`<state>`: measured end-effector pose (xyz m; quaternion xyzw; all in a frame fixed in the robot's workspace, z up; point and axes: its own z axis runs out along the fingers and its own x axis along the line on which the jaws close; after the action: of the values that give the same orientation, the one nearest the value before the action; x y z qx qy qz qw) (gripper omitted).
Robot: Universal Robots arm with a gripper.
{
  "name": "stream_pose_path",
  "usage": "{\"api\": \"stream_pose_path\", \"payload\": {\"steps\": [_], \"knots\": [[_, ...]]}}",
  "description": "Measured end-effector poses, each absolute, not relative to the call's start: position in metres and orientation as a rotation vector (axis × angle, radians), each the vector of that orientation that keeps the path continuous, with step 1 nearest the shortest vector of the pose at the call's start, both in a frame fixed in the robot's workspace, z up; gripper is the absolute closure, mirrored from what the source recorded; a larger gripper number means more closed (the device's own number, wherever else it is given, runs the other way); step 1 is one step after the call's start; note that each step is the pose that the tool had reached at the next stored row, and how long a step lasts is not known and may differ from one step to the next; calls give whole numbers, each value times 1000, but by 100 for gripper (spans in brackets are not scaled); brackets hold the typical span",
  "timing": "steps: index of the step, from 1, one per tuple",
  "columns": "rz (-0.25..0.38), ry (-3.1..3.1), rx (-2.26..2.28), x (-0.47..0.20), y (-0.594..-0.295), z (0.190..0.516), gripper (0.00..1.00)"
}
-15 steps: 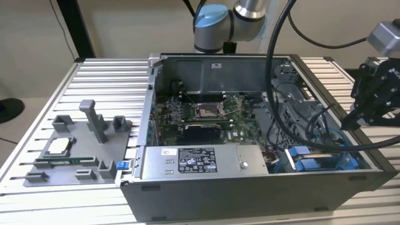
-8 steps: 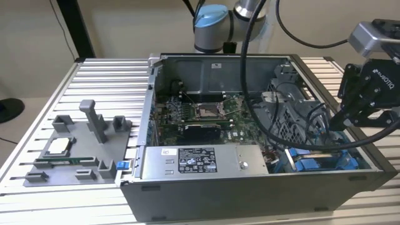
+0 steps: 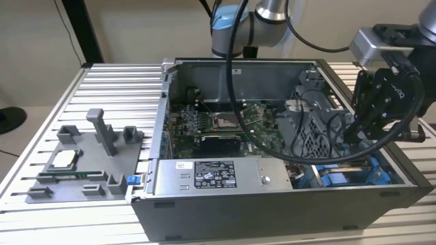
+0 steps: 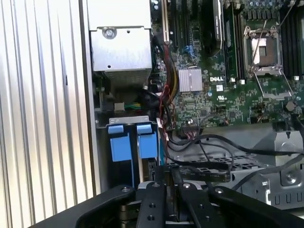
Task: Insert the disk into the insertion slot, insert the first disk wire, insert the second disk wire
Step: 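Insert the second disk wire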
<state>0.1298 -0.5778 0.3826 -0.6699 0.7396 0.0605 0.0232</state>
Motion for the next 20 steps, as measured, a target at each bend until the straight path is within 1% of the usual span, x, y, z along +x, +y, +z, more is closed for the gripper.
{"api": "stream_pose_path", "payload": {"steps": [8,20], "knots": [[86,2234,-2035,113,-578,379,100],[77,2221,-2042,117,-581,377,100]]}}
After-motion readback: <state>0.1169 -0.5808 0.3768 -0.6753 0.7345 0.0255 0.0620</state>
